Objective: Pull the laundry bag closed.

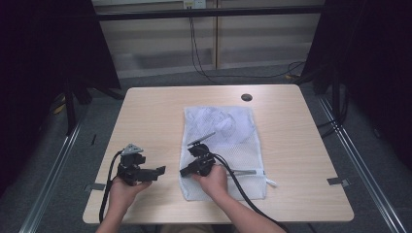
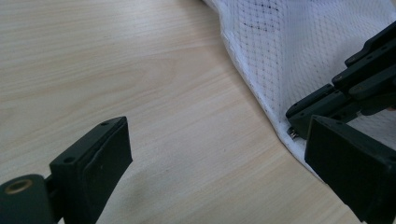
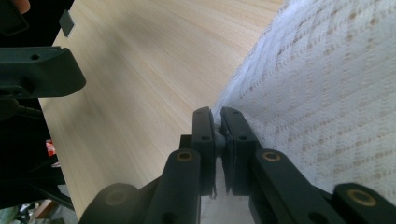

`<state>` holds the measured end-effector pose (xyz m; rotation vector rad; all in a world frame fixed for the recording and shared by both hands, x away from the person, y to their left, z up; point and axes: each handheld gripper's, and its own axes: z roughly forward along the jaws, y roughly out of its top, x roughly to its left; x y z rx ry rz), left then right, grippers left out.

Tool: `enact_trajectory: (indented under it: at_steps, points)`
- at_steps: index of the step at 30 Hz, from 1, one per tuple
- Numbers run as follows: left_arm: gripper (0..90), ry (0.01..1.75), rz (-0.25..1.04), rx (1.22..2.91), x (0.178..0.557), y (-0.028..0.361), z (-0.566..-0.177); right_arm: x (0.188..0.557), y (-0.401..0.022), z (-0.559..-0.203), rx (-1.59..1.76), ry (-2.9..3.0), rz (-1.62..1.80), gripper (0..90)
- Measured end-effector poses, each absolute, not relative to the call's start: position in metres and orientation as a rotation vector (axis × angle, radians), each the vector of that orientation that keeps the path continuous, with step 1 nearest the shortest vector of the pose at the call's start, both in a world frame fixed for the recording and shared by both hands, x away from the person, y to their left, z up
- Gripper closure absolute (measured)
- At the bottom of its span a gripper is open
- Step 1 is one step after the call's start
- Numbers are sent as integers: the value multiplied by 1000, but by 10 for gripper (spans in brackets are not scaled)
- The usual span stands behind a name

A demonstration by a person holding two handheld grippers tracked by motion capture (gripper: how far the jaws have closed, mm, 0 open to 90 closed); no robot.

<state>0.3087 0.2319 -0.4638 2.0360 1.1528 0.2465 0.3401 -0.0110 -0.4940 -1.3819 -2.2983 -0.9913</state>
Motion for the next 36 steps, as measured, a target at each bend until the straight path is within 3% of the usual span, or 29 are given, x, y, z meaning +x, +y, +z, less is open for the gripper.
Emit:
enact_trajectory:
  at_steps: [10,20,23,36]
  points:
    - [75,1113,174,2052,307,223,-465,339,-18,-483,-1355,-2299,-1034,856]
    - [71,1084,5,2044,308,208,-471,338,-25,-474,-1351,-2286,-1086,862]
    - [107,1088,-86,2008,309,206,-474,337,-27,-471,-1351,-2285,-1096,863]
    - [151,1077,-240,1973,310,189,-481,337,-33,-465,-1351,-2288,-1120,865]
